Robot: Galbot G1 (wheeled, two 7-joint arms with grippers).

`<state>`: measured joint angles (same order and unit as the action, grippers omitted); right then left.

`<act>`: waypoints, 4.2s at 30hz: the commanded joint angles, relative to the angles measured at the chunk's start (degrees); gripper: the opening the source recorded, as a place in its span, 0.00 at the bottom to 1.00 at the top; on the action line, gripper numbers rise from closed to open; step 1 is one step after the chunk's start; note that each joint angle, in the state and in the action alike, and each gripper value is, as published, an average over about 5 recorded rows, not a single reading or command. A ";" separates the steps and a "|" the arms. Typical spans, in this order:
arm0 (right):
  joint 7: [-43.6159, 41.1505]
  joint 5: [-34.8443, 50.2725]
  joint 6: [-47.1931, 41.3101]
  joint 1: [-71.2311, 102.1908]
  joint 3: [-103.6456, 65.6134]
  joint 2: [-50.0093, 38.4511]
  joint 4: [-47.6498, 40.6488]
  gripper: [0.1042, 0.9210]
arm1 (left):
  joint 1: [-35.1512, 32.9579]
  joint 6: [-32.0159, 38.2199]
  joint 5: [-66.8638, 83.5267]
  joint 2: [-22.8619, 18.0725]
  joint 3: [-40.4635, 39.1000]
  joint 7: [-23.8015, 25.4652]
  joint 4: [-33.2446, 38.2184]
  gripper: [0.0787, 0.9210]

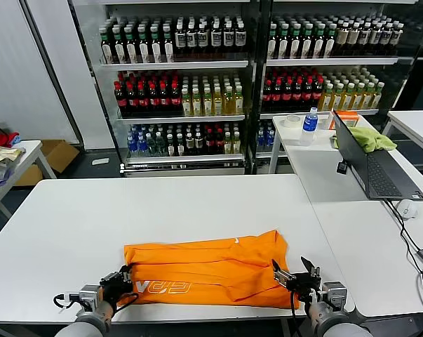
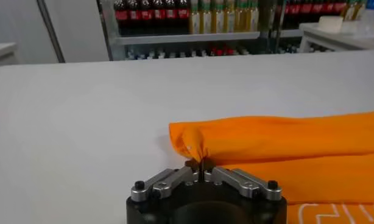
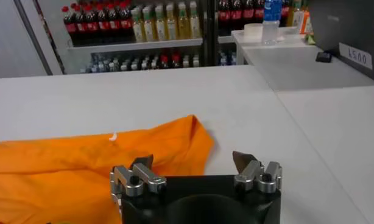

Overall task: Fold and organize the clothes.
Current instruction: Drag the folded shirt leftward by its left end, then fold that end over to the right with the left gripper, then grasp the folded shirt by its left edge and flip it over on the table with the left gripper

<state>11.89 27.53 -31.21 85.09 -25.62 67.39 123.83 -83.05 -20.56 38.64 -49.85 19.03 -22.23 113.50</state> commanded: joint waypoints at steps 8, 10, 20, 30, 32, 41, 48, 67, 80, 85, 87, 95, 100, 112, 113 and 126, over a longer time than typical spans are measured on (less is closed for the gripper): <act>0.00 0.12 -0.24 -2.31 0.11 -0.18 -0.22 0.88 | -4.65 -5.28 -6.01 7.79 18.25 1.88 -3.30 0.02; -0.06 0.21 -0.26 -2.74 0.14 -0.33 -0.37 0.88 | -5.31 -5.79 -8.63 8.82 21.26 3.08 -5.26 0.02; -0.32 0.74 -0.27 -5.53 0.32 0.08 -1.63 0.88 | -9.22 -7.10 -14.03 13.95 36.68 11.05 -10.99 0.02; -0.16 1.04 -0.63 -7.29 0.24 -0.55 -1.90 0.88 | -9.41 -12.08 -6.39 12.81 34.40 12.01 0.88 0.02; -0.16 1.03 -0.67 -6.91 -0.08 -0.82 -1.77 0.88 | -9.42 -12.53 -4.59 11.66 31.36 11.50 5.69 0.02; -0.08 0.54 -0.63 -5.71 -1.23 -0.12 -1.44 0.88 | -7.41 -12.58 0.00 10.67 21.51 10.15 13.81 0.02; 0.01 -0.21 -0.66 -5.18 -1.52 0.27 -0.96 0.88 | -2.79 -12.52 -0.56 9.00 14.05 11.23 11.76 0.02; 0.48 -0.82 -1.13 -4.52 -1.87 0.84 -0.06 0.88 | 9.66 -10.75 -0.23 0.28 0.66 10.75 5.19 0.02; 0.81 -0.99 -1.43 -4.96 -1.32 1.07 -0.11 0.88 | 11.86 -10.65 1.04 -1.56 -1.81 10.68 3.38 0.02; 0.85 -1.09 -1.50 -5.11 -1.18 1.08 -0.37 0.88 | 11.31 -9.88 2.37 -2.37 -3.43 11.29 5.23 0.02; 0.86 -1.12 -1.52 -5.27 -1.18 1.05 -0.51 0.88 | 11.32 -8.15 2.42 -3.00 -4.34 11.79 4.96 0.04; 0.84 -1.13 -1.57 -5.40 -0.96 1.16 -0.57 0.88 | 11.48 -3.47 2.03 -3.55 -3.57 12.80 3.75 0.28; 0.77 -1.14 -1.58 -5.60 -0.64 1.28 -0.54 0.88 | 8.94 -1.43 1.79 -1.43 2.05 13.65 6.32 0.45; 0.57 -0.79 -1.56 -6.38 -0.88 0.68 -0.54 0.88 | 1.37 -4.71 -0.07 1.69 14.18 6.07 -3.09 0.84; 0.59 -0.79 -1.56 -6.38 -0.89 0.65 -0.55 0.88 | 1.13 -5.19 0.40 1.44 14.08 5.33 -3.45 0.86; 0.76 -0.85 -1.50 -6.21 -1.22 0.41 -0.42 0.88 | 1.54 -7.05 2.79 -0.99 12.06 4.76 -5.92 0.88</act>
<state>12.63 26.68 -32.79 78.87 -26.82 67.79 123.33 -80.91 -26.53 39.85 -50.59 29.45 -15.57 110.00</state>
